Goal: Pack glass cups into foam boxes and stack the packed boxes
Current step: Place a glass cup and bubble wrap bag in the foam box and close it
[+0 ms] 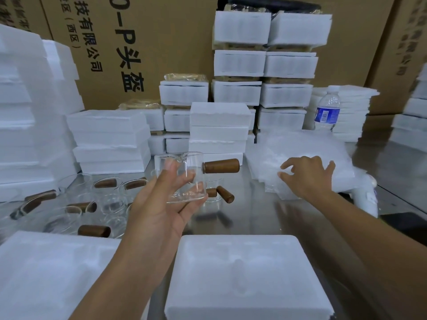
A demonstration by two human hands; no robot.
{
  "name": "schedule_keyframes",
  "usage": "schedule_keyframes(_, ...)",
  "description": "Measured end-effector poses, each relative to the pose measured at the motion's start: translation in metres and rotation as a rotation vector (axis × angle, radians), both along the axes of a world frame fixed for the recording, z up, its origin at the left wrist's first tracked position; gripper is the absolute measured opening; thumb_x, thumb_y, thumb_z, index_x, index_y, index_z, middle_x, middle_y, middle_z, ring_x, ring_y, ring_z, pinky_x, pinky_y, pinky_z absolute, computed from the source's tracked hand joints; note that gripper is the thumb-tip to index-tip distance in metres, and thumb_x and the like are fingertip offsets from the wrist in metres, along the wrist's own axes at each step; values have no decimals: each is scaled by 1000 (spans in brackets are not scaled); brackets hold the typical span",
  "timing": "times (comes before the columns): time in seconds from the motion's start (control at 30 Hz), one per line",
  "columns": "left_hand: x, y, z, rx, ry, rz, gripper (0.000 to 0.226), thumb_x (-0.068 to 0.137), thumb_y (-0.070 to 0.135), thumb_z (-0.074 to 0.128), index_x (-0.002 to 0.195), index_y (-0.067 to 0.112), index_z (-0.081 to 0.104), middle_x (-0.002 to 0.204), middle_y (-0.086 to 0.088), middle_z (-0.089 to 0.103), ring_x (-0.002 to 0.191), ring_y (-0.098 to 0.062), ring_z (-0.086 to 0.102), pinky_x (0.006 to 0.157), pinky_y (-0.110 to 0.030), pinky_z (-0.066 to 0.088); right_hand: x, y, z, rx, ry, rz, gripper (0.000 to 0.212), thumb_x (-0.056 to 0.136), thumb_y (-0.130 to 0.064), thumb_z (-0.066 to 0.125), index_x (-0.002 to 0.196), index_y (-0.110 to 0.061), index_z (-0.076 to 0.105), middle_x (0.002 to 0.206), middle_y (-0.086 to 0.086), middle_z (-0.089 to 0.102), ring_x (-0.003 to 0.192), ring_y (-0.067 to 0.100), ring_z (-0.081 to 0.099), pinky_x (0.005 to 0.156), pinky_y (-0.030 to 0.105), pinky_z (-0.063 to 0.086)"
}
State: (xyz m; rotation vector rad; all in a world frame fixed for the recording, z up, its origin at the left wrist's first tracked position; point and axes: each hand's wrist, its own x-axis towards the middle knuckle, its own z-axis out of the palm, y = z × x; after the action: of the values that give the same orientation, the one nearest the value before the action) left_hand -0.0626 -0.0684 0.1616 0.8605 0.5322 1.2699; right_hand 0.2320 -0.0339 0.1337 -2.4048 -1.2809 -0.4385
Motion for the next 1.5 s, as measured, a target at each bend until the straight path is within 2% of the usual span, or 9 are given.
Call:
schedule_keyframes(0.1, 0, 0, 0, 0, 5, 6, 67, 55, 47, 70, 112, 12, 65, 111, -11, 70, 102, -25, 68, 91, -40, 50, 1, 0, 1, 1, -29, 3, 15, 93, -36, 53, 97, -30, 67, 100, -2, 67, 111, 21, 49, 110, 52, 11)
schedule_keyframes(0.43, 1, 0, 1, 5, 0, -4, 72, 53, 48, 71, 115, 14, 64, 108, -9, 71, 99, -25, 69, 84, -37, 55, 10, 1, -11, -77, -162, 12, 18, 96, -35, 48, 108, -29, 59, 102, -1, 66, 116, 20, 46, 108, 42, 19)
schedule_keyframes(0.67, -1, 0, 2, 24, -14, -7, 74, 53, 48, 70, 117, 13, 63, 109, -9, 71, 102, -23, 68, 86, -37, 53, 2, -5, 7, 134, -155, 66, 18, 94, -29, 54, 100, -18, 67, 96, 10, 61, 98, 28, 52, 90, 40, 35)
schedule_keyframes(0.87, -3, -4, 9, 73, -57, -22, 67, 53, 47, 67, 112, 14, 64, 109, -8, 71, 97, -23, 70, 77, -32, 59, -55, -30, 40, 311, -205, 470, 8, 90, -18, 61, 92, -11, 63, 104, 11, 58, 97, 27, 53, 86, 35, 36)
schedule_keyframes(1.0, -7, -3, 11, 131, -142, -52, 55, 65, 47, 70, 109, 14, 63, 104, -7, 71, 96, -25, 70, 74, -31, 58, -110, -67, 43, 130, -59, 760, 10, 85, -26, 64, 81, -29, 56, 101, -6, 59, 95, 15, 53, 88, 29, 39)
schedule_keyframes(1.13, -11, 2, 10, 165, -201, -84, 72, 46, 49, 87, 105, 15, 67, 100, -7, 69, 97, -27, 69, 73, -31, 57, -143, -93, 30, -75, 108, 979, 9, 83, -34, 63, 78, -35, 56, 93, -16, 60, 92, 2, 52, 90, 30, 42)
schedule_keyframes(1.27, -8, 2, 5, 188, -135, -55, 51, 69, 46, 66, 109, 14, 62, 102, -7, 67, 93, -23, 68, 73, -30, 58, -147, -96, 13, -171, 266, 1097, 15, 86, -48, 57, 89, -34, 59, 99, -18, 61, 98, -3, 52, 91, 25, 42)
schedule_keyframes(1.4, -4, 3, 2, 226, -4, -28, 37, 75, 39, 60, 103, 16, 62, 98, -3, 71, 86, -18, 70, 79, -32, 58, -124, -95, 18, 203, 498, 1002, 17, 82, -52, 59, 93, -38, 58, 96, -22, 64, 94, -2, 61, 83, 15, 45)
schedule_keyframes(1.5, -3, 1, 0, 303, 155, -36, 57, 63, 43, 79, 111, 20, 60, 101, 2, 73, 89, -17, 70, 74, -28, 58, -105, -93, 17, 482, 587, 882, 37, 80, -57, 60, 111, -41, 51, 101, -21, 63, 96, 2, 62, 84, 14, 45)
